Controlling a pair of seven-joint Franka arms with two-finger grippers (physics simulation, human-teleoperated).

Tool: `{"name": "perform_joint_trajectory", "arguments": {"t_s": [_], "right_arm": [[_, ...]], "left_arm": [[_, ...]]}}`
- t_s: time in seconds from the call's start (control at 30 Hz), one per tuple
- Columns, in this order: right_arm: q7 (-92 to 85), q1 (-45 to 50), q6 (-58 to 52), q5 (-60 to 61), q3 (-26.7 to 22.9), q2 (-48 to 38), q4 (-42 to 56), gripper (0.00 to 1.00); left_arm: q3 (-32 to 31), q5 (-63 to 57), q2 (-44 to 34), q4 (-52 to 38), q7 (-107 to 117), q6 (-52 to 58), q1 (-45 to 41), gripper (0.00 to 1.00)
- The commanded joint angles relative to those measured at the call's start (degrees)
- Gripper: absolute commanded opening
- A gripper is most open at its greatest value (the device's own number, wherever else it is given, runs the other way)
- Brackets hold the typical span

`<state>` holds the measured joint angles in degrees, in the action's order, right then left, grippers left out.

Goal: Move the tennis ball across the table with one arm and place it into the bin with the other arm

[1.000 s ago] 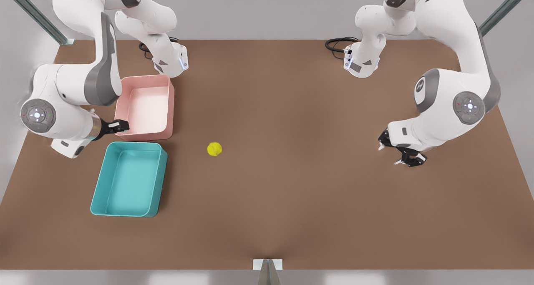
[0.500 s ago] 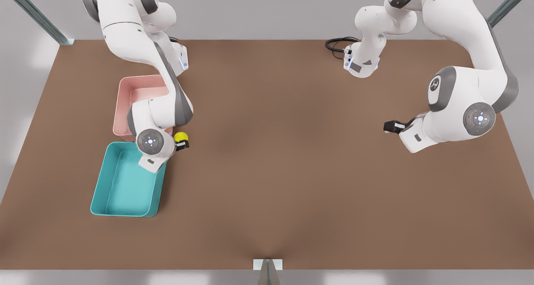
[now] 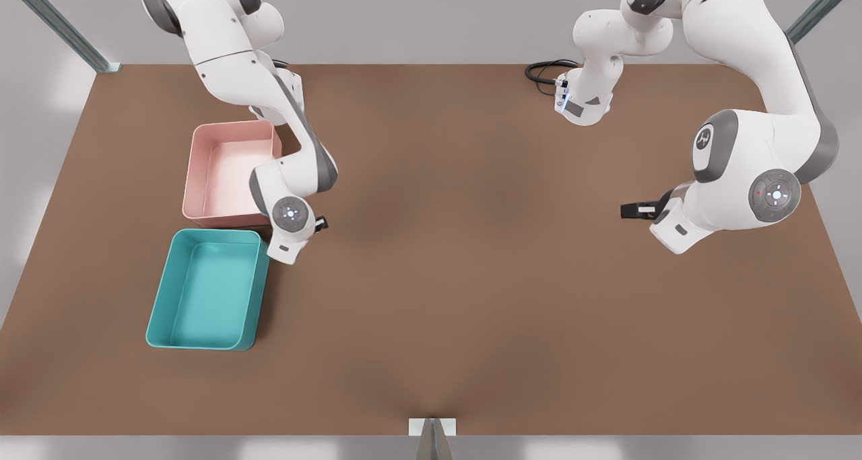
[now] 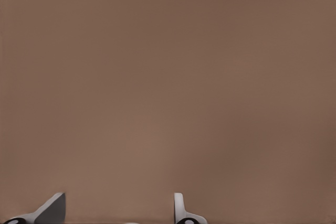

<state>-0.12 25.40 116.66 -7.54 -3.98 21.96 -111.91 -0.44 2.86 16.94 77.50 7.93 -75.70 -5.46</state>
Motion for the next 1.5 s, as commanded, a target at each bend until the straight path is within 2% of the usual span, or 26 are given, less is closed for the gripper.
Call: {"name": "perform_joint_trajectory", "arguments": {"t_s": [0.0,0.17,0.33,0.4,0.43,0.8,1.03,1.2,1.47], "right_arm": [[-30.55,-0.7,2.69,0.07,0.02,1.15,0.11,1.0],[-42.51,-1.23,2.43,0.16,0.37,2.65,-0.41,1.0],[-43.47,-0.7,2.51,0.16,0.9,3.35,-1.03,1.0],[-44.0,-0.53,10.34,-0.37,0.9,1.33,-7.18,1.0],[-44.09,-0.44,10.86,-0.63,0.9,1.33,-7.18,1.0],[-44.0,-1.23,10.78,-1.25,0.81,1.5,-8.15,1.0],[-44.0,-2.2,10.6,-1.34,0.81,1.86,-9.29,1.0],[-44.09,-2.2,10.87,-1.43,0.81,2.03,-9.73,1.0],[-44.18,-2.11,10.51,-1.43,0.81,2.21,-11.4,1.0]], "left_arm": [[-0.08,-0.05,-0.07,0.02,9.21,0.11,-0.08,1.0],[0.0,0.04,0.2,0.02,9.21,0.02,-0.08,1.0],[0.0,0.04,0.2,0.02,9.21,0.02,-0.08,1.0],[-0.08,0.04,0.2,0.02,9.21,0.02,-0.08,1.0],[-0.08,0.04,0.2,0.02,9.21,0.02,-0.08,1.0],[-0.17,0.57,0.46,-0.5,9.47,0.9,-1.04,1.0],[-2.28,0.83,0.11,-2.18,9.65,1.16,-2.28,1.0],[-3.25,3.9,-0.6,-1.91,9.38,15.58,-1.4,1.0],[-3.25,6.37,0.99,-1.65,9.03,14.44,0.27,1.0]]}}
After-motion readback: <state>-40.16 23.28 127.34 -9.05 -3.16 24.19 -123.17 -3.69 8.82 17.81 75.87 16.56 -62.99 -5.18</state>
